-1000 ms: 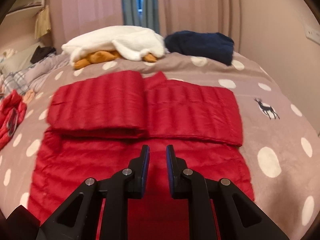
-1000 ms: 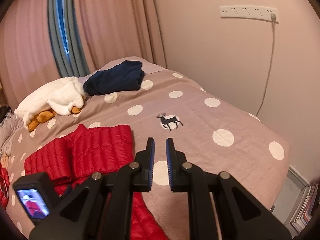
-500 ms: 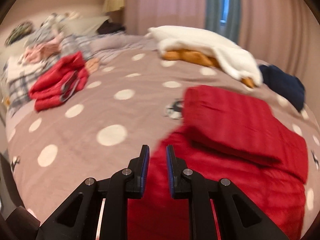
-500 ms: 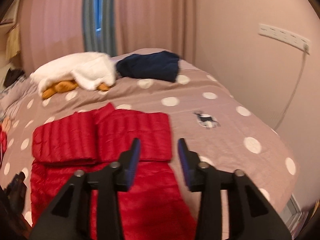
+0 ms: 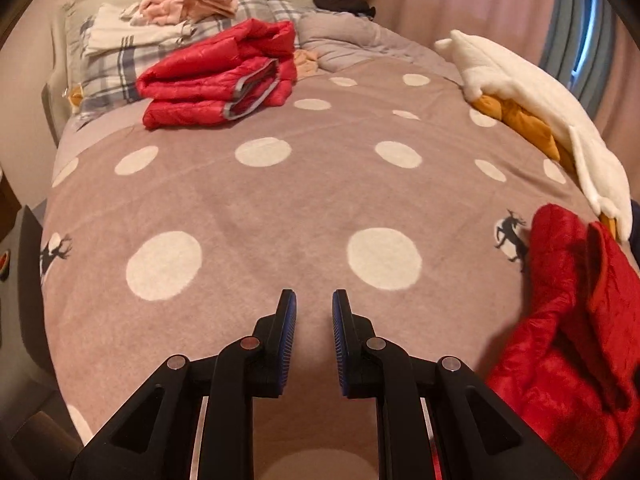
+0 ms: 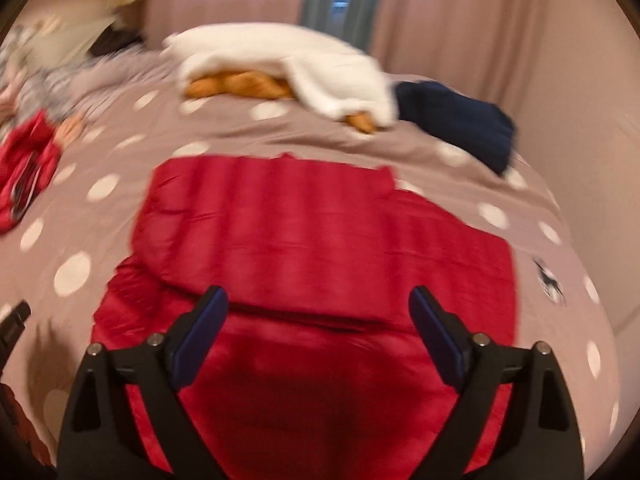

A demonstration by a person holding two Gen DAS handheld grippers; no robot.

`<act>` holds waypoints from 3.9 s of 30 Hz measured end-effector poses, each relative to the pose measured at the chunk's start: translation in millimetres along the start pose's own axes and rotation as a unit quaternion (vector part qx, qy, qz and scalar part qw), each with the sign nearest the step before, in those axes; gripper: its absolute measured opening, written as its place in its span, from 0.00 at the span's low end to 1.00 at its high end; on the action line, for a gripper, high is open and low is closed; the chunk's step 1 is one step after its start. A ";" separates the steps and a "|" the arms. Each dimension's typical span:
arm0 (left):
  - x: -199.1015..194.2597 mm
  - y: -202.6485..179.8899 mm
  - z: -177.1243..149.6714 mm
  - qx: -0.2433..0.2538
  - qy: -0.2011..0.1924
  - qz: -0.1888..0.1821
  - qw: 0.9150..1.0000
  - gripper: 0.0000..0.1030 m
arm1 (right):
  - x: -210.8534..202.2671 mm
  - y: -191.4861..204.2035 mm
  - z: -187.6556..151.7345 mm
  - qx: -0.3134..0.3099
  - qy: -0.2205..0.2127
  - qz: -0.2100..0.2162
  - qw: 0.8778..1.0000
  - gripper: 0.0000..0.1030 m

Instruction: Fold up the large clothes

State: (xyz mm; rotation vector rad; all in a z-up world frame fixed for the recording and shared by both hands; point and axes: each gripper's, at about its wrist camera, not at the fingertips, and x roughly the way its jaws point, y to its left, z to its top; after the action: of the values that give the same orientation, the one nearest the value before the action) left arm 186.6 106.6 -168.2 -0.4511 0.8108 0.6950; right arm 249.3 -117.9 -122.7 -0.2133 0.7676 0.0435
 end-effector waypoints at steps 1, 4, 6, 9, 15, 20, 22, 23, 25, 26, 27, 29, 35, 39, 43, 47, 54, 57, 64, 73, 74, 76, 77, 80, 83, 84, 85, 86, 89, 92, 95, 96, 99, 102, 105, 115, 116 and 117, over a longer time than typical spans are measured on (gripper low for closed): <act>1.5 3.3 -0.1 -0.007 0.004 -0.002 1.000 0.14 | 7.6 11.9 2.8 -0.016 0.000 0.004 1.000 0.94; 10.5 12.7 1.8 -0.028 0.021 -0.004 0.999 0.14 | 26.6 38.9 9.1 -0.051 0.000 0.003 0.999 0.94; 14.1 14.8 2.7 -0.031 0.034 -0.021 0.999 0.14 | 39.3 51.0 12.3 -0.063 -0.001 -0.004 0.998 0.94; 16.5 15.9 2.7 -0.034 0.041 -0.028 0.998 0.14 | 50.6 58.1 12.2 -0.067 0.007 -0.011 0.998 0.76; 12.9 15.8 0.8 -0.035 0.037 -0.031 0.998 0.14 | 51.5 47.0 9.6 0.005 0.021 -0.005 1.000 0.07; 11.5 16.2 -0.3 -0.038 0.033 -0.032 0.998 0.14 | 36.1 37.8 13.6 0.036 -0.006 -0.009 0.999 0.04; 12.6 16.6 -0.2 -0.039 0.036 -0.034 0.998 0.14 | 31.3 34.3 17.1 0.047 -0.016 -0.007 0.999 0.04; 13.1 17.0 -0.1 -0.040 0.037 -0.033 0.998 0.14 | 27.9 32.5 18.6 0.051 -0.020 -0.009 0.998 0.04; 13.6 17.8 -0.4 -0.043 0.039 -0.034 0.998 0.14 | 20.4 27.6 22.4 0.056 -0.032 -0.009 0.998 0.04; 13.9 18.2 -0.2 -0.045 0.040 -0.035 0.998 0.14 | 17.8 24.2 24.4 0.060 -0.036 -0.012 0.997 0.04; 14.2 18.3 -0.4 -0.045 0.042 -0.035 0.998 0.14 | 14.8 20.2 26.1 0.064 -0.040 -0.015 0.997 0.04; 14.9 18.3 -0.8 -0.045 0.044 -0.034 0.997 0.14 | 10.0 9.0 28.2 0.077 -0.045 -0.022 0.996 0.04; 16.6 19.7 -0.9 -0.055 0.051 -0.040 0.996 0.14 | 10.1 5.3 25.0 0.064 -0.031 0.008 0.997 0.22; 17.7 24.5 0.3 -0.064 0.053 -0.040 0.996 0.14 | 18.6 30.9 20.9 0.037 -0.026 0.035 0.998 1.00; 20.8 32.9 3.9 -0.080 0.056 -0.037 0.994 0.14 | 27.5 66.9 20.6 -0.032 -0.035 0.035 0.998 1.00; 25.9 43.1 7.0 -0.103 0.066 -0.037 0.992 0.14 | 60.3 96.4 20.5 -0.097 -0.013 -0.028 0.995 0.98; 28.7 48.8 9.7 -0.115 0.071 -0.038 0.990 0.14 | 72.2 45.8 31.4 0.071 0.012 0.036 0.997 0.14; 28.9 48.5 9.7 -0.114 0.071 -0.040 0.990 0.14 | 61.9 17.3 35.0 0.107 -0.009 0.015 0.994 0.12; 28.2 44.4 8.6 -0.100 0.071 -0.038 0.992 0.14 | 29.6 -77.6 29.9 0.180 -0.050 -0.060 0.980 0.12; 26.0 38.1 6.7 -0.088 0.063 -0.032 0.994 0.14 | 24.7 -186.7 -27.2 0.274 0.007 -0.172 0.946 0.56; 24.8 37.4 6.2 -0.088 0.062 -0.031 0.994 0.14 | 18.8 -192.4 -32.5 0.286 0.005 -0.182 0.941 0.64; 22.2 36.1 5.2 -0.088 0.057 -0.035 0.994 0.14 | 7.5 -193.0 -36.1 0.293 -0.019 -0.177 0.939 0.67; 21.3 34.6 5.0 -0.085 0.054 -0.037 0.994 0.14 | 4.7 -190.0 -34.4 0.288 -0.028 -0.170 0.942 0.67; 20.7 26.7 3.6 -0.068 0.050 -0.038 0.996 0.14 | 2.9 -170.8 -27.9 0.248 -0.059 -0.133 0.958 0.43; 24.3 19.2 0.6 -0.057 0.059 -0.045 0.996 0.14 | 42.4 -154.8 -21.5 0.196 -0.015 -0.114 0.974 0.09; 25.7 17.8 -0.3 -0.056 0.064 -0.049 0.995 0.14 | 62.8 -155.3 -30.6 0.197 0.021 -0.122 0.973 0.09; 28.2 16.1 -1.3 -0.054 0.069 -0.052 0.995 0.14 | 75.2 -157.4 -37.8 0.204 0.039 -0.123 0.970 0.08; 29.6 14.9 -2.1 -0.053 0.074 -0.052 0.995 0.14 | 89.9 -161.9 -48.2 0.214 0.058 -0.122 0.967 0.07; 32.0 11.8 -5.4 -0.045 0.088 -0.051 0.994 0.14 | 94.7 -177.6 -60.7 0.260 0.064 -0.087 0.960 0.06; 23.4 12.2 -6.9 -0.037 0.083 -0.075 0.993 0.14 | 64.2 -186.8 -60.2 0.290 0.049 -0.060 0.954 0.15; 10.5 15.8 -9.5 -0.031 0.087 -0.116 0.989 0.20 | 18.0 -196.8 -68.4 0.308 0.034 -0.049 0.950 0.35; 6.0 17.7 -12.8 -0.027 0.093 -0.127 0.987 0.26 | 4.3 -196.1 -74.8 0.306 0.031 -0.054 0.950 0.45; -6.3 37.0 -29.2 -0.049 0.113 -0.186 0.975 0.71 | -38.5 -201.3 -96.2 0.308 0.018 -0.075 0.948 0.72; -13.1 66.7 -45.1 -0.112 0.132 -0.232 0.957 0.82 | -75.8 -217.5 -132.5 0.345 0.007 -0.062 0.937 0.74; -16.8 84.6 -58.2 -0.130 0.155 -0.272 0.941 0.82 | -95.9 -232.7 -172.2 0.400 0.013 -0.050 0.915 0.78; -49.3 107.1 -120.0 -0.164 0.140 -0.362 0.907 0.82 | -119.0 -212.3 -269.1 0.483 0.034 -0.004 0.875 0.78; -52.0 106.4 -126.4 -0.164 0.142 -0.373 0.902 0.82 | -121.2 -206.1 -270.0 0.479 0.034 -0.003 0.877 0.78; -53.9 105.5 -131.2 -0.165 0.145 -0.382 0.898 0.82 | -122.4 -199.4 -270.9 0.480 0.034 0.006 0.877 0.78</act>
State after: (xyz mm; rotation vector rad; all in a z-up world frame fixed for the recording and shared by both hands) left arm 19.2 79.2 -218.0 -1.1278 0.7116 0.0167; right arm -1.0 -364.2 -192.3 0.7439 0.7813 -0.3343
